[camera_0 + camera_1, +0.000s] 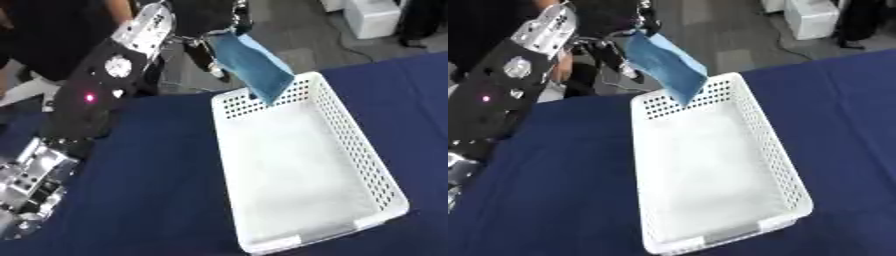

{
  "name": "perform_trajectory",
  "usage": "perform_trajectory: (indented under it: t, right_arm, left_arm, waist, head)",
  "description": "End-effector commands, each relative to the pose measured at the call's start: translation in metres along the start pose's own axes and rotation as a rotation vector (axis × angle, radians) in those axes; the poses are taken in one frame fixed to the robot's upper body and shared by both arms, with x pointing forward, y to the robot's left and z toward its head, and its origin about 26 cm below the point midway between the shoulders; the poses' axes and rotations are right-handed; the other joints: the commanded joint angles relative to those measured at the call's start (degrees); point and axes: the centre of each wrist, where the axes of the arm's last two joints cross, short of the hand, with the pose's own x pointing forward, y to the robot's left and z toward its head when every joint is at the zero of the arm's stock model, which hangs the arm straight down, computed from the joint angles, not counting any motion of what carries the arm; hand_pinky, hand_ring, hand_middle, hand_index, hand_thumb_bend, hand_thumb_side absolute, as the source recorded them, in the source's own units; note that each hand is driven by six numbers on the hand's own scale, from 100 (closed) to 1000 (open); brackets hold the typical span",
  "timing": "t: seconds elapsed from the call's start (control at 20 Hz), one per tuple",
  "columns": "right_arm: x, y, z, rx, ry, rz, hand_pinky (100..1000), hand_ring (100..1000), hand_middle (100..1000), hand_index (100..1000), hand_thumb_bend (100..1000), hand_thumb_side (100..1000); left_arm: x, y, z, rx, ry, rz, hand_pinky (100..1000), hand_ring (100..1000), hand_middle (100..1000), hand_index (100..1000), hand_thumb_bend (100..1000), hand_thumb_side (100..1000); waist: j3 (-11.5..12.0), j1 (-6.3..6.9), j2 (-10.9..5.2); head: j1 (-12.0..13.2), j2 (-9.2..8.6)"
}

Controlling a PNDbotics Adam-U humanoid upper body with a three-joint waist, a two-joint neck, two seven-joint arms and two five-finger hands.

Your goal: Pick up objects on the table and place them in the box.

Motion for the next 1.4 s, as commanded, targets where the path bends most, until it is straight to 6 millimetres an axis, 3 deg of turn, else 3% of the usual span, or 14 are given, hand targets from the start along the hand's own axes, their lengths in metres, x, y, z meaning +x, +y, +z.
perform_trajectory:
  t: [0.05, 0.1, 0.2, 0.3, 0.4, 0.45, 0.5, 0.8, 0.95, 1.2, 1.25, 1.3, 1.35, 1.4]
  right_arm:
    - [0.003, 0.0, -0.008, 0.027, 0.004, 0.003, 741, 751, 793, 839, 100, 895]
    - [0.003, 0.0, -0.008, 0.026, 0.005, 0.003, 741, 751, 793, 839, 100, 895]
    - [0.003, 0.0, -0.009, 0.024, 0.007, 0.004, 741, 751, 793, 840, 100, 892]
    - [0.004, 0.0, -0.009, 0.022, 0.009, 0.004, 741, 751, 793, 840, 100, 892]
    - [0.004, 0.0, -0.009, 0.022, 0.011, 0.004, 741, 751, 793, 840, 100, 893]
    - [0.004, 0.0, -0.008, 0.021, 0.012, 0.004, 741, 751, 793, 840, 100, 892]
    - [0.004, 0.0, -0.008, 0.021, 0.012, 0.005, 741, 752, 793, 841, 100, 892]
    - [0.004, 0.001, -0.006, 0.022, 0.021, 0.011, 744, 752, 794, 842, 100, 891]
    - [0.005, 0.001, -0.005, 0.022, 0.024, 0.017, 745, 753, 794, 843, 100, 890]
    - [0.006, 0.001, -0.005, 0.025, 0.027, 0.022, 744, 753, 794, 843, 100, 889]
    - [0.006, 0.001, -0.004, 0.024, 0.029, 0.023, 745, 753, 794, 844, 100, 888]
    - [0.006, 0.001, -0.004, 0.023, 0.031, 0.025, 744, 753, 794, 843, 100, 889]
    - [0.007, 0.001, -0.003, 0.022, 0.036, 0.027, 747, 754, 795, 845, 100, 888]
    - [0.007, 0.001, -0.002, 0.021, 0.04, 0.03, 747, 754, 795, 845, 100, 888]
  left_arm:
    - [-0.001, 0.004, -0.012, 0.008, -0.065, 0.039, 100, 100, 100, 142, 844, 391]
    - [0.001, 0.002, -0.014, 0.0, -0.08, 0.063, 100, 100, 100, 143, 845, 382]
    - [0.011, -0.008, -0.015, -0.003, -0.141, 0.163, 100, 121, 127, 242, 607, 245]
    - [0.02, -0.011, -0.019, 0.013, -0.173, 0.24, 207, 414, 421, 502, 239, 242]
    - [0.028, -0.011, -0.023, 0.007, -0.205, 0.3, 401, 558, 565, 662, 158, 639]
    - [0.03, -0.008, -0.025, -0.008, -0.22, 0.316, 768, 841, 827, 910, 239, 959]
    - [0.03, -0.005, -0.026, -0.028, -0.232, 0.327, 931, 969, 939, 1000, 290, 1000]
    - [0.022, 0.022, -0.027, -0.04, -0.259, 0.356, 1000, 1000, 1000, 1000, 442, 996]
    - [0.015, 0.032, -0.021, 0.034, -0.238, 0.377, 1000, 1000, 1000, 1000, 132, 1000]
    - [0.002, 0.041, -0.01, 0.125, -0.192, 0.37, 1000, 1000, 1000, 1000, 100, 988]
    - [-0.005, 0.047, -0.007, 0.148, -0.182, 0.35, 1000, 1000, 1000, 1000, 100, 847]
    - [-0.012, 0.053, -0.002, 0.176, -0.169, 0.327, 1000, 1000, 1000, 1000, 100, 889]
    - [-0.022, 0.06, 0.003, 0.209, -0.148, 0.299, 1000, 1000, 1000, 1000, 100, 616]
    - [-0.032, 0.065, 0.01, 0.246, -0.122, 0.272, 1000, 1000, 1000, 1000, 100, 616]
  waist:
    - [-0.13, -0.26, -1.25]
    - [-0.15, -0.24, -1.29]
    - [-0.18, -0.16, -1.37]
    - [-0.16, -0.11, -1.43]
    - [-0.13, -0.11, -1.51]
    - [-0.1, -0.12, -1.54]
    - [-0.06, -0.13, -1.55]
    - [0.56, -0.2, -1.49]
    - [0.89, -0.25, -1.45]
    - [1.16, -0.25, -1.33]
    - [1.27, -0.18, -1.36]
    - [1.37, -0.1, -1.39]
    - [1.62, 0.0, -1.47]
    - [1.84, 0.08, -1.51]
  head:
    - [0.15, 0.14]
    - [0.14, 0.16]
    - [-0.01, 0.14]
    - [-0.07, 0.17]
    - [-0.03, 0.2]
    - [-0.02, 0.18]
    - [-0.01, 0.17]
    - [-0.06, 0.41]
    - [-0.1, 0.66]
    - [-0.08, 1.35]
    - [-0.27, 1.58]
    - [-0.38, 1.74]
    - [-0.58, 1.91]
    - [-0.78, 2.03]
